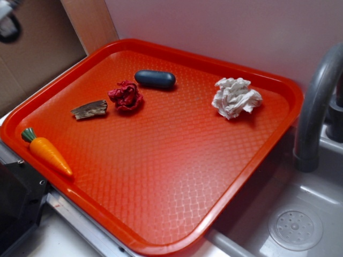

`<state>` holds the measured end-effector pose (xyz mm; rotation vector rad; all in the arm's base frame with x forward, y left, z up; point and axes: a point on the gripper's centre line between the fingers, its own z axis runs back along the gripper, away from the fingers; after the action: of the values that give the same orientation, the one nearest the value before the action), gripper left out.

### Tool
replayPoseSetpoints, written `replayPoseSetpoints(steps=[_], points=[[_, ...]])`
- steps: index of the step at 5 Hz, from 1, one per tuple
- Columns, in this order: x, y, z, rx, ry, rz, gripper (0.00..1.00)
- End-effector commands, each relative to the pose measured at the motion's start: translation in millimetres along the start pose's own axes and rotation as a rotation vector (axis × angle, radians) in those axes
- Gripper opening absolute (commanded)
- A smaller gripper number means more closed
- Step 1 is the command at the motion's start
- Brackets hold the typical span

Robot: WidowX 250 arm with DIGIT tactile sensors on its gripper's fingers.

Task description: Grab the plastic pickle.

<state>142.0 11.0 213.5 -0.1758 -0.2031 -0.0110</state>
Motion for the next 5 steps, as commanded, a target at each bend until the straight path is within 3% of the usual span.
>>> replayPoseSetpoints(steps=[1, 2, 3, 4, 5], points=[[6.3, -3.4, 3.3, -0.009, -0.017, -0.009, 1.00], [6.3, -3.4, 3.3, -0.009, -0.017, -0.009, 1.00], [40.9, -5.8, -25.0, 0.018, 0.065, -0.142, 1.00], [84.5, -8.4, -56.6, 0.073, 0.010, -0.326, 1.00], [114.2, -11.1, -76.6, 0.103, -0.106, -0.534, 1.00]])
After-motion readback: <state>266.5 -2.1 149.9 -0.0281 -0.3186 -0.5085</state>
